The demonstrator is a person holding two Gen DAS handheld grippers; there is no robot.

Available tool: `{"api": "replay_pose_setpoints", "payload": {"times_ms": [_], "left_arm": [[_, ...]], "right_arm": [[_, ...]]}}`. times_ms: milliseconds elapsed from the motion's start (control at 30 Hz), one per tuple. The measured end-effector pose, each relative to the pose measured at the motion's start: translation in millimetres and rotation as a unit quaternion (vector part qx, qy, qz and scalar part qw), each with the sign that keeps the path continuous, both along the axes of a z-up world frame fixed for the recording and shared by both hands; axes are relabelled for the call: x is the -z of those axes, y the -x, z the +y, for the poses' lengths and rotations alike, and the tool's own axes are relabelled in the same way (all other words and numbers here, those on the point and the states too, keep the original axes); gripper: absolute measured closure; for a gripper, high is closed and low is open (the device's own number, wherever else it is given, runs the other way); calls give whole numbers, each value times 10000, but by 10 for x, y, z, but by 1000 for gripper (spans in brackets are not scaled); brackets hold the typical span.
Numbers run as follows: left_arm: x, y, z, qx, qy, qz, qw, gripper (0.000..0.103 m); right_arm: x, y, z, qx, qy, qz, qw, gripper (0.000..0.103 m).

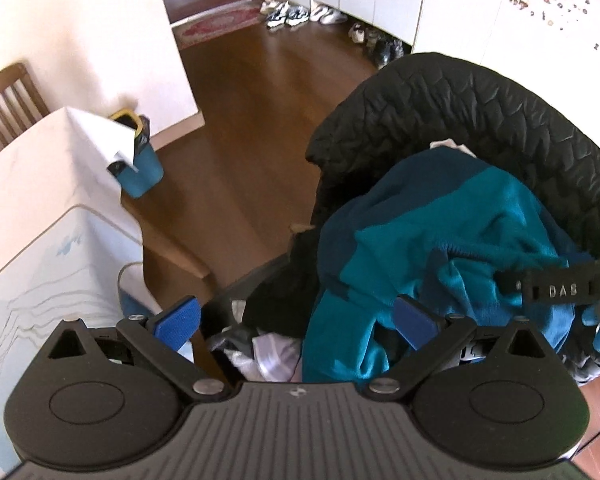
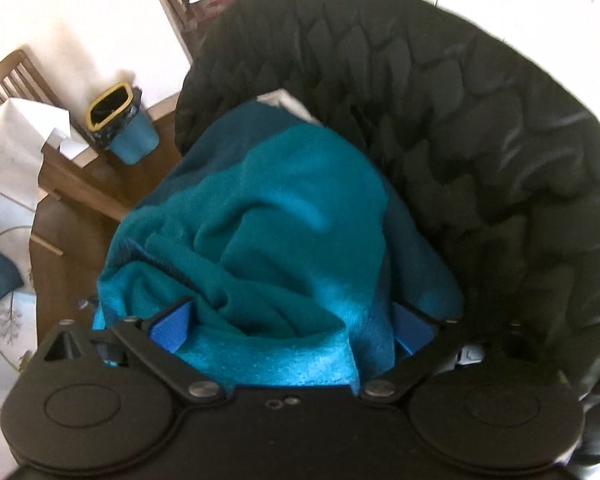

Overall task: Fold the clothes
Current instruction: 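Lower both grippers onto the teal sweater and close them on its fabric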

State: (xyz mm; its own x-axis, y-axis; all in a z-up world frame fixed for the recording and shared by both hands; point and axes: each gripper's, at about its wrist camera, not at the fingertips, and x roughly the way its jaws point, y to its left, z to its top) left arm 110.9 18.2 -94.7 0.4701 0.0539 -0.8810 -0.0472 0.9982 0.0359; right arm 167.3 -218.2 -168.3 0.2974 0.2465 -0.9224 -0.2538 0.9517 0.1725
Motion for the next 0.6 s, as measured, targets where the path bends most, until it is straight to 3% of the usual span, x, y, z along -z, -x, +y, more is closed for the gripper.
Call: {"api": "replay_pose_setpoints", "payload": {"times_ms": [267, 433, 600], "left_arm": [[189, -271, -124, 515, 347, -38, 9981, 0], [317, -589, -318, 1083, 420, -59, 9932, 0], [538, -912, -429, 884, 548, 287, 9942, 0]], "right_arm": [[-286, -111, -157, 166, -246, -139, 9995, 0], [-293, -245, -187, 244, -295, -113, 9992, 0], [-202, -336, -118, 200, -275, -26, 9994, 0]]}}
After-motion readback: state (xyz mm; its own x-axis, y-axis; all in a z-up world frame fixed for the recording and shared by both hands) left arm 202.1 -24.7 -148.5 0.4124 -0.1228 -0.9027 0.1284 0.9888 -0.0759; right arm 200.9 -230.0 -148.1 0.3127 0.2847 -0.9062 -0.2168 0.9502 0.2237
